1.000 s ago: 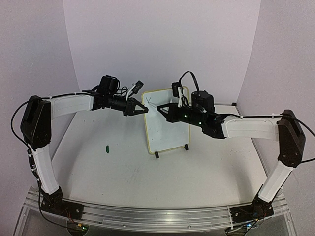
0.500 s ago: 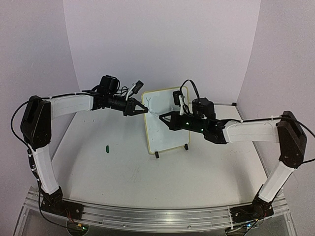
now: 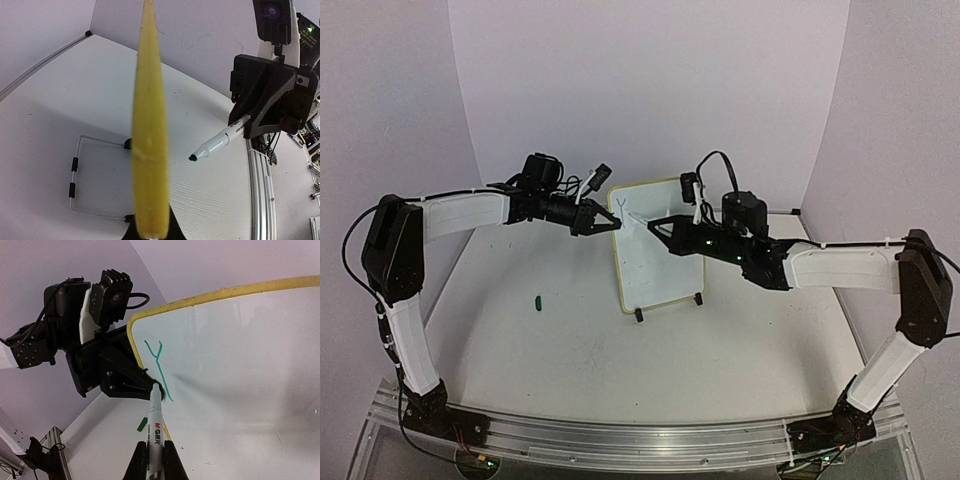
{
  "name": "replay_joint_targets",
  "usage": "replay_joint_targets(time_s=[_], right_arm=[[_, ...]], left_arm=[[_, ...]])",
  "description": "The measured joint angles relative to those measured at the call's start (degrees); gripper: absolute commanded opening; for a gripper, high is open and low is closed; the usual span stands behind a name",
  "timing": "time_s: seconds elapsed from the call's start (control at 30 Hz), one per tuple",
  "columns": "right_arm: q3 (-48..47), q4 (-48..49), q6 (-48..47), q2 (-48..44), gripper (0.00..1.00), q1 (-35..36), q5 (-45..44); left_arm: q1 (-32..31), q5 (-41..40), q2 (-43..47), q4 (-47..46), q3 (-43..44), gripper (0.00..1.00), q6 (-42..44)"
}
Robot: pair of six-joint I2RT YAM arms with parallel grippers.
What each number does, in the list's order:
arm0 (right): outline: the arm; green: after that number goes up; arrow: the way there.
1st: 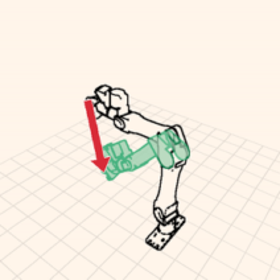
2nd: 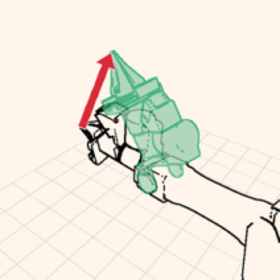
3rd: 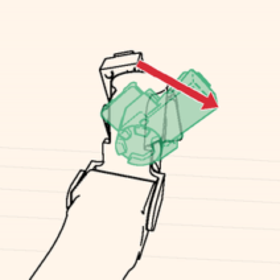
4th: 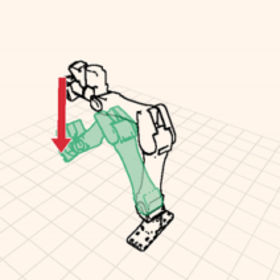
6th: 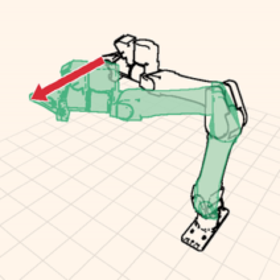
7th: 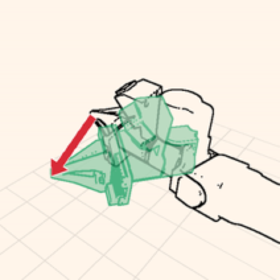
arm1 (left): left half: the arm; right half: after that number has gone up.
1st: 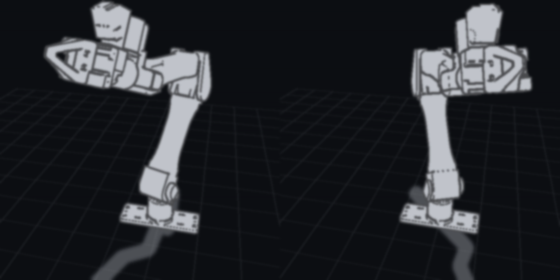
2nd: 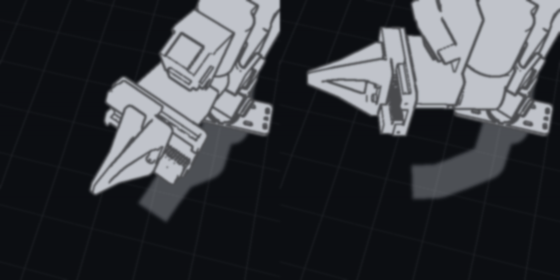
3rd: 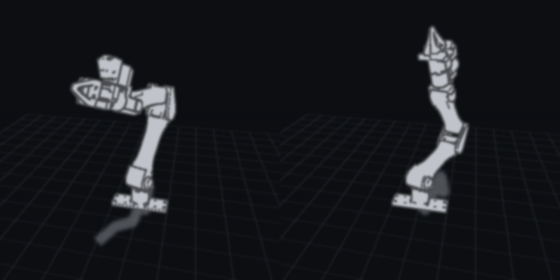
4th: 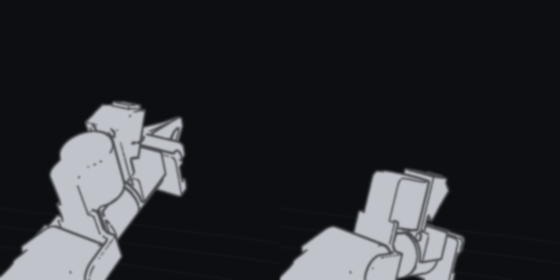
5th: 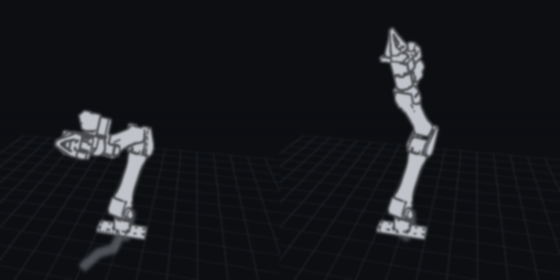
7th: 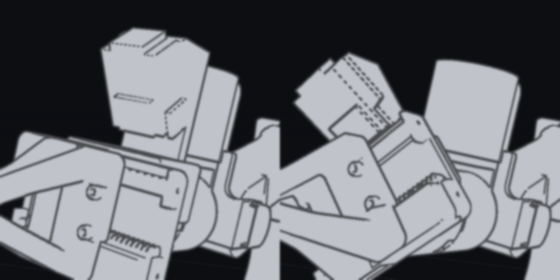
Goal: Write a sentence on the whiteboard
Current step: Pick up the sentence from the whiteboard.
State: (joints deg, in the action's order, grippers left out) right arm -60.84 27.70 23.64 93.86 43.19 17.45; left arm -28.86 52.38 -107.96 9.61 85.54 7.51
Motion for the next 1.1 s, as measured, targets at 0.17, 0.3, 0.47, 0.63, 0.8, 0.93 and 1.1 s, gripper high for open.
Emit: replay_joint_targets(time_s=[0.17, 0.3, 0.47, 0.63, 0.8, 0.93, 1.1], right_arm=[[-0.8, 0.0, 0.5, 1.1, 0.00, -0.7, 0.0], [-1.6, 0.1, 0.5, 1.9, 0.00, -1.1, 0.0], [-2.5, 0.1, 0.6, 3.0, 0.00, -1.4, 0.2], [-3.6, 0.2, 0.6, 4.0, 0.00, -1.4, 1.5], [-3.7, 0.2, 0.7, 4.6, 0.00, -1.4, 2.6], [-3.3, 0.3, 0.9, 4.6, 0.00, -1.4, 2.9], [-1.3, 0.3, 0.8, 4.6, 0.00, -1.4, 2.9]], left_arm=[[0.0, 0.0, 0.0, 0.0, 0.0, 0.00, 0.0], [0.0, 0.0, 0.0, 0.0, 0.0, 0.00, 0.0], [0.0, 0.0, 0.0, 0.0, 0.0, 0.00, 0.0], [0.0, -0.1, 0.0, 0.8, 0.4, 0.00, 0.1], [0.0, -0.1, 0.0, 0.9, 0.4, 0.00, 0.2], [0.0, -0.1, 0.0, 0.9, 0.4, 0.00, 0.2], [0.0, -0.2, 0.0, 0.9, 0.4, 0.00, 0.2]])
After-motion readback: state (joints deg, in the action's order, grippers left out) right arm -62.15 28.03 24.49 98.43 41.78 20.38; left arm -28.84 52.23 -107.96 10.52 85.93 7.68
